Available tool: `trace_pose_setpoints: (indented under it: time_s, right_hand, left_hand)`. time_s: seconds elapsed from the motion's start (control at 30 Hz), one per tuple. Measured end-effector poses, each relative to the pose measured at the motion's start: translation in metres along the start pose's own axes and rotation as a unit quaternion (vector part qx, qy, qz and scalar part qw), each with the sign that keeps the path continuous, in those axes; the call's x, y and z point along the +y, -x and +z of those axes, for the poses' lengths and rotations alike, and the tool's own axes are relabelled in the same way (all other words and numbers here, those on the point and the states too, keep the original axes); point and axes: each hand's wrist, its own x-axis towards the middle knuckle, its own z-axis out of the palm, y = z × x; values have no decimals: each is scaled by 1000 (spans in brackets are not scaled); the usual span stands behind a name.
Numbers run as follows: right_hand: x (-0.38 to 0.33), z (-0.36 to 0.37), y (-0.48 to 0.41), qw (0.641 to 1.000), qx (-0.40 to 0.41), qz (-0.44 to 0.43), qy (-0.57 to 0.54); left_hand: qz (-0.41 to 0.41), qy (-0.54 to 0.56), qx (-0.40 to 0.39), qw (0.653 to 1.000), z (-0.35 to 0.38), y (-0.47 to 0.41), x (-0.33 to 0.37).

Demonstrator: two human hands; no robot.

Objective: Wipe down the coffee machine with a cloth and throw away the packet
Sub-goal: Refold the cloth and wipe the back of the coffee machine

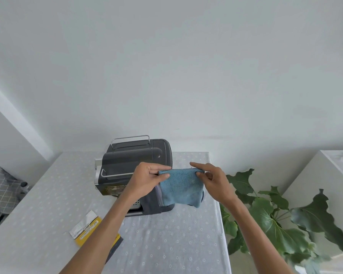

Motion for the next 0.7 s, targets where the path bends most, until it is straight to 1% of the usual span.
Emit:
trace_pose_setpoints:
  time_s: [0.07, 0.13, 0.37, 0.47, 0.57, 0.7]
  right_hand:
    - [4, 4, 1, 1000, 5, 11, -9]
    - [6, 10, 2, 1000, 14, 17, -14]
    - [7, 28, -11, 996, 69, 40, -48]
    - [6, 34, -28, 992, 91, 47, -68]
    - [2, 41, -54, 986, 130, 59, -82]
    - [0, 55, -91, 978, 168, 84, -95]
  left_hand:
    - [1, -8, -3, 1000, 0, 0, -2]
    - [5, -37, 1, 999, 0, -1, -2]
    - [13, -114, 44, 992, -6, -15, 6]
    - [15, -135, 72, 988, -11, -29, 9]
    - [23, -151, 92, 984, -14, -47, 12]
    - [12, -148, 122, 981, -22, -77, 7]
